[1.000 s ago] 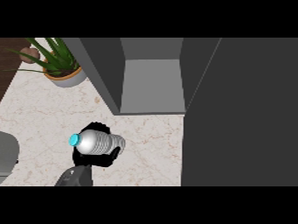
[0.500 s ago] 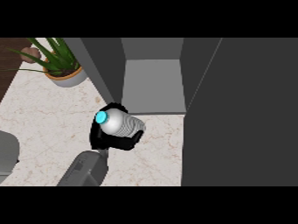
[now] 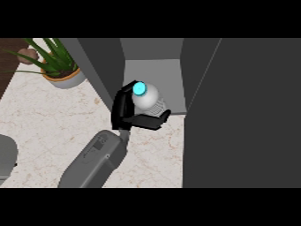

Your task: Pick up the bottled water, place it into the cabinet and close the cabinet

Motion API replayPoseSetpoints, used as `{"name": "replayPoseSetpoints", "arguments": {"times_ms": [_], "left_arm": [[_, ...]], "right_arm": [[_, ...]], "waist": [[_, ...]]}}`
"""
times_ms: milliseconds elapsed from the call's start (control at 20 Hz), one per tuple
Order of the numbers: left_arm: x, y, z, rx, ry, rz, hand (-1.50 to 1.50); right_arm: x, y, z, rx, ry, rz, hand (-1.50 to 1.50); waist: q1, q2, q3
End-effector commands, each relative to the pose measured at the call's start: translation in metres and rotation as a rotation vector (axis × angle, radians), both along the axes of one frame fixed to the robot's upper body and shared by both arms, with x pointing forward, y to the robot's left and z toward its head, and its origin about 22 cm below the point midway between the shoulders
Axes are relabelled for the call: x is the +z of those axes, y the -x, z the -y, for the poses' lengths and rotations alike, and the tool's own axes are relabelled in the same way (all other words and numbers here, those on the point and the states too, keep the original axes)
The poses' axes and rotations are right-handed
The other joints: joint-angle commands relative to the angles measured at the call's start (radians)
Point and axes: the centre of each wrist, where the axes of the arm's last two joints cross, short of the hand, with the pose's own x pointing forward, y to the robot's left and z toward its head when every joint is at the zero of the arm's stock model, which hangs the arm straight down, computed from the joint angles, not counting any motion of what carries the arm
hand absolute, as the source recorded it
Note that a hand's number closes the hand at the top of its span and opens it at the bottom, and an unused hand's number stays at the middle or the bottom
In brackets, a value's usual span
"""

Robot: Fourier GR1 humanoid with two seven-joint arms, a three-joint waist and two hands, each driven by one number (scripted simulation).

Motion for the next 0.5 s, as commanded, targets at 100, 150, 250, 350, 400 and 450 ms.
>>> {"name": "replayPoseSetpoints", "arguments": {"times_ms": [100,150,250,350,400,450], "left_arm": [[0.040,-0.031,0.027,0.015,-0.109,-0.011,1.50],[0.043,-0.035,0.031,0.075,-0.120,-0.037,1.50],[0.045,-0.048,0.025,0.108,-0.118,-0.037,1.50],[0.040,-0.059,0.018,0.107,-0.132,-0.066,1.50],[0.039,-0.056,0.023,0.138,-0.122,-0.069,1.50],[0.033,-0.067,0.011,0.134,-0.141,-0.100,1.50]], "right_arm": [[0.011,0.001,0.003,-0.016,-0.065,0.031,-1.50],[0.011,0.001,-0.004,0.001,-0.057,0.038,-1.50],[0.009,-0.001,0.010,0.000,-0.049,0.041,-1.50],[0.024,-0.002,0.008,0.025,-0.051,0.052,-1.50],[0.015,-0.004,0.012,0.015,-0.033,0.049,-1.50],[0.008,-0.003,0.011,0.009,-0.036,0.049,-1.50]], "waist": [[-0.008,0.002,0.000],[-0.020,0.004,0.000],[-0.012,0.005,0.000],[-0.021,0.012,0.000],[-0.026,0.010,0.000],[-0.029,0.013,0.000]]}}
